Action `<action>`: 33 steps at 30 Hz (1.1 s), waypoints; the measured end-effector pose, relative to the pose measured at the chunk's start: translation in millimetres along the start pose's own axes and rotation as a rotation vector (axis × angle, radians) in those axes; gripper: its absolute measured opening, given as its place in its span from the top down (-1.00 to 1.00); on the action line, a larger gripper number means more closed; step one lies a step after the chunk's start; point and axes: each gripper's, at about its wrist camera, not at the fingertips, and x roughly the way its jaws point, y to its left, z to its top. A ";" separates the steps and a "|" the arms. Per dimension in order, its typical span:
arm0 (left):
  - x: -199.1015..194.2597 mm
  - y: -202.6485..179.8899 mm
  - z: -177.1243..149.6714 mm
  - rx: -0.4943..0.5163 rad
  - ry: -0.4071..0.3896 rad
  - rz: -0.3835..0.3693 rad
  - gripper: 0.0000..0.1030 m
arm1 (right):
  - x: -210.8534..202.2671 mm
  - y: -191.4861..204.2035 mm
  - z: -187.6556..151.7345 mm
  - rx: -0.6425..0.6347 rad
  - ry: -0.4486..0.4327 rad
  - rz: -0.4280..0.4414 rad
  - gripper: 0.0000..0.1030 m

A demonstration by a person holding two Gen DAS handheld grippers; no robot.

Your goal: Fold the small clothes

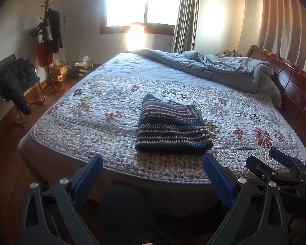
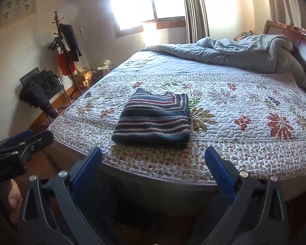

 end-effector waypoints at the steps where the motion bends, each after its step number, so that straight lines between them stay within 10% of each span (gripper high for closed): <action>1: 1.2 -0.5 -0.3 0.001 0.001 0.000 -0.93 | 1.5 -0.7 -0.3 0.004 0.002 0.001 -0.94; 33: 41.7 -9.5 -3.9 0.028 0.035 0.040 -0.93 | 40.7 -10.7 3.8 -0.014 0.015 -0.055 -0.94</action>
